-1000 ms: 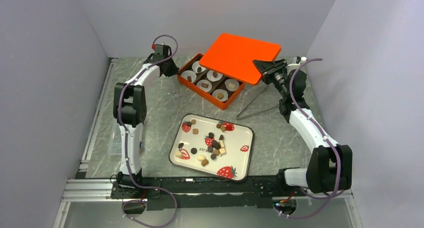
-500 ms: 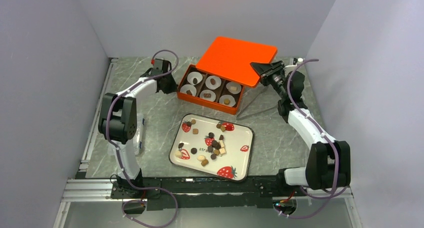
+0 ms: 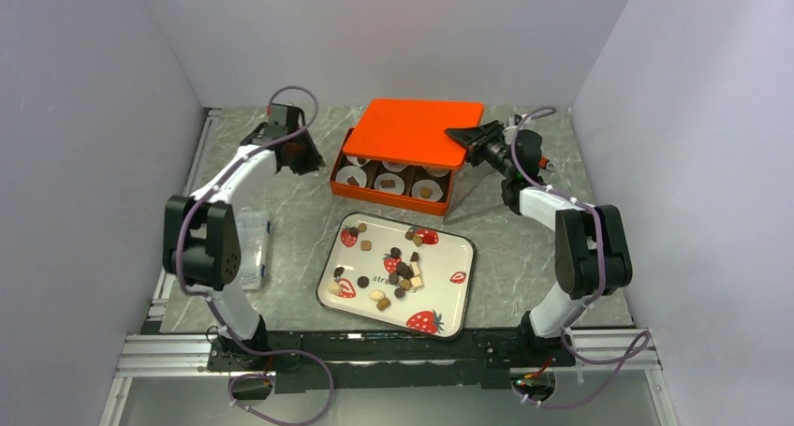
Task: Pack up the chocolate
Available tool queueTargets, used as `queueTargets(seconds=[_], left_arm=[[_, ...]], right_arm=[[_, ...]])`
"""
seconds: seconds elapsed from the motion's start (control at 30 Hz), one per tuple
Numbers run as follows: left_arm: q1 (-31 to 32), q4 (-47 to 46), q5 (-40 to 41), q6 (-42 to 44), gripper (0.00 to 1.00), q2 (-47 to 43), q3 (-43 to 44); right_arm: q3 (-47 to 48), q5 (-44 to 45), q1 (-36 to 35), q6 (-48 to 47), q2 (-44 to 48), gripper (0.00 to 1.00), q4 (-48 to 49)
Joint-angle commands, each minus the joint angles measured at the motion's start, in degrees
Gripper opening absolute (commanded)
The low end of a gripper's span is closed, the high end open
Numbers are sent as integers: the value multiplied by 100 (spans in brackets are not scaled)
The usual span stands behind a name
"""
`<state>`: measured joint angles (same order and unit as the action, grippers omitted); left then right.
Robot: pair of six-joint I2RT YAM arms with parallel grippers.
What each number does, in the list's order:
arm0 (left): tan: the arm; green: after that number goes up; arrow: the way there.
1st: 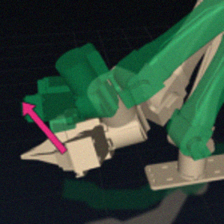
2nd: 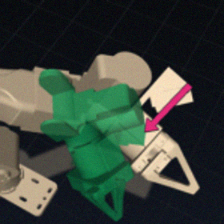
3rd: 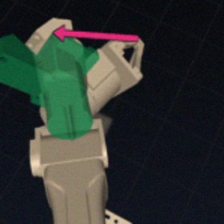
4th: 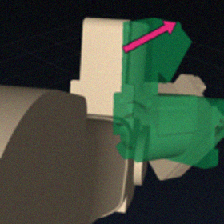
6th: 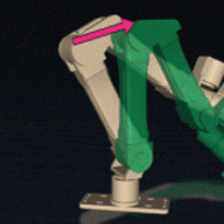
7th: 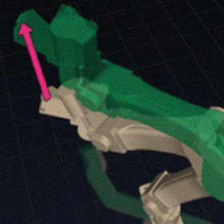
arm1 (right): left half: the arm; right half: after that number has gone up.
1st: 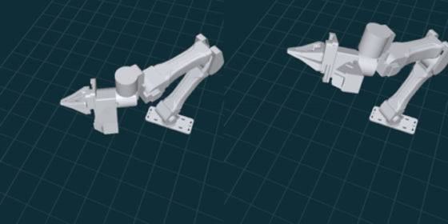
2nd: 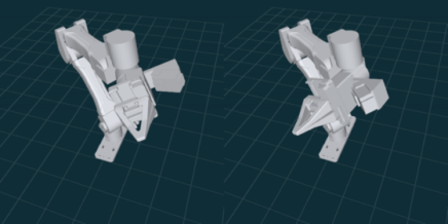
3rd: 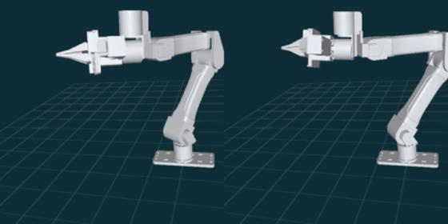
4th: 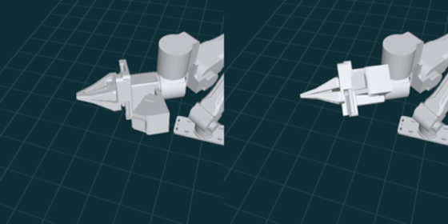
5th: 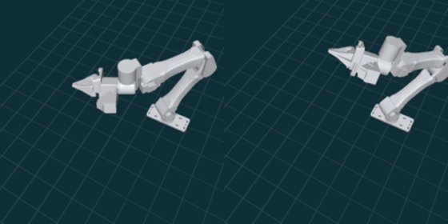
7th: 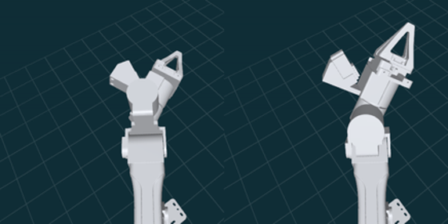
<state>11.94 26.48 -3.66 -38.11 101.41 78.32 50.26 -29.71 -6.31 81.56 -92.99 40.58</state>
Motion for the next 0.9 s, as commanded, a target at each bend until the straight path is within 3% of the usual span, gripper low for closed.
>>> queueTargets(seconds=[0.0,0.13,0.37,0.87], left_arm=[[-601,95,-260,12,33,-774,110],[-861,-68,-860,170,42,-508,453],[-907,166,-1930,488,55,698,1529],[-926,-322,-2820,484,60,1648,1802]], right_arm=[[596,-466,-226,565,-306,0,1273],[850,-340,-550,415,-625,0,1211],[932,-107,-817,268,-1035,0,1180],[573,-83,-829,123,-1478,0,1412]])
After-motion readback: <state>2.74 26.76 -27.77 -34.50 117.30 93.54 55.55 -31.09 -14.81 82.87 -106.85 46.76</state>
